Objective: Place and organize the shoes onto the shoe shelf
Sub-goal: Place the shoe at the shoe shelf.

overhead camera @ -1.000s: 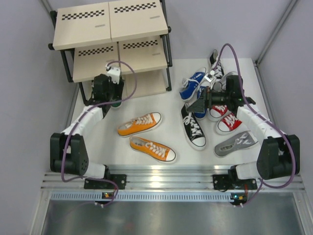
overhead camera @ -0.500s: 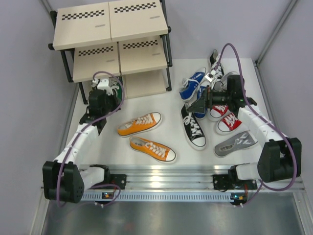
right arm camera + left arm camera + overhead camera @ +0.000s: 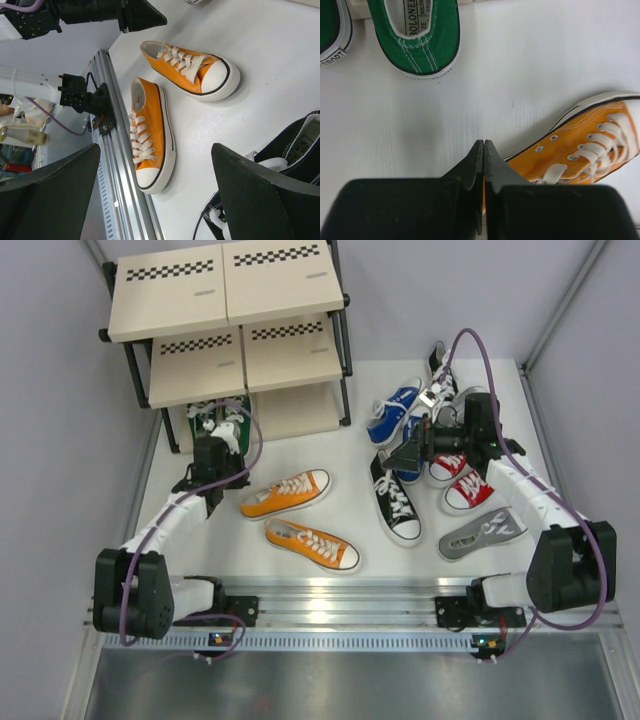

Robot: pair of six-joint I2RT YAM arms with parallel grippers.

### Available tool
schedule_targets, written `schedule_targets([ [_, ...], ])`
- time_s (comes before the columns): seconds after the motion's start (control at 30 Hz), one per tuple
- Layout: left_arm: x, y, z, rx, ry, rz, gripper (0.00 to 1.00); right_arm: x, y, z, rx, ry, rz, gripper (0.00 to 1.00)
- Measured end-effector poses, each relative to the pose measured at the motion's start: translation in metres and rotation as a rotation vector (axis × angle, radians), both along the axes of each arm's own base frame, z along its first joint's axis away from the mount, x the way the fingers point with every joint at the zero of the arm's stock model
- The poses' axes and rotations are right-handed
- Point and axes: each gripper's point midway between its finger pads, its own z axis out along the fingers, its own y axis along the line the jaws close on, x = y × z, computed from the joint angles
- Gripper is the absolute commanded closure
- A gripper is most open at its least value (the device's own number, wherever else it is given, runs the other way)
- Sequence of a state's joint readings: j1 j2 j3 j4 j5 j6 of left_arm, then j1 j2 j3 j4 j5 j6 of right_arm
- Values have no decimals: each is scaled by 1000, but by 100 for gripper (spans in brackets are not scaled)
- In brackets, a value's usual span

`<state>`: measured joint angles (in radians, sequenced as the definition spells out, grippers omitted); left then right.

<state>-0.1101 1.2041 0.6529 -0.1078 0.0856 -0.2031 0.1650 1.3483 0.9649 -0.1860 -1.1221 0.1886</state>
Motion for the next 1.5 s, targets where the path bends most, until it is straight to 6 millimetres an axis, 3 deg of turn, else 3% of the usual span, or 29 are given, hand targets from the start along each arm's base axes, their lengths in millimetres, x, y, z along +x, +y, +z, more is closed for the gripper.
schedule_targets([
  [0.2, 1, 8, -26, 114, 60, -64, 100, 0, 0, -1, -3, -12, 3, 7],
  [0.47, 35, 16, -28, 236, 62, -130, 100, 0, 0, -1, -7, -23, 7, 7],
  [0.67, 45, 19, -40, 285, 93, -162, 100, -2, -1, -4, -16, -18, 11, 7],
  [1.13, 66, 22, -48, 338, 133, -183, 94, 0, -2, 3, -25, -31, 16, 6],
  [1.5, 90, 32, -35, 392, 109, -138, 84, -2, -2, 1, -32, -27, 19, 6],
])
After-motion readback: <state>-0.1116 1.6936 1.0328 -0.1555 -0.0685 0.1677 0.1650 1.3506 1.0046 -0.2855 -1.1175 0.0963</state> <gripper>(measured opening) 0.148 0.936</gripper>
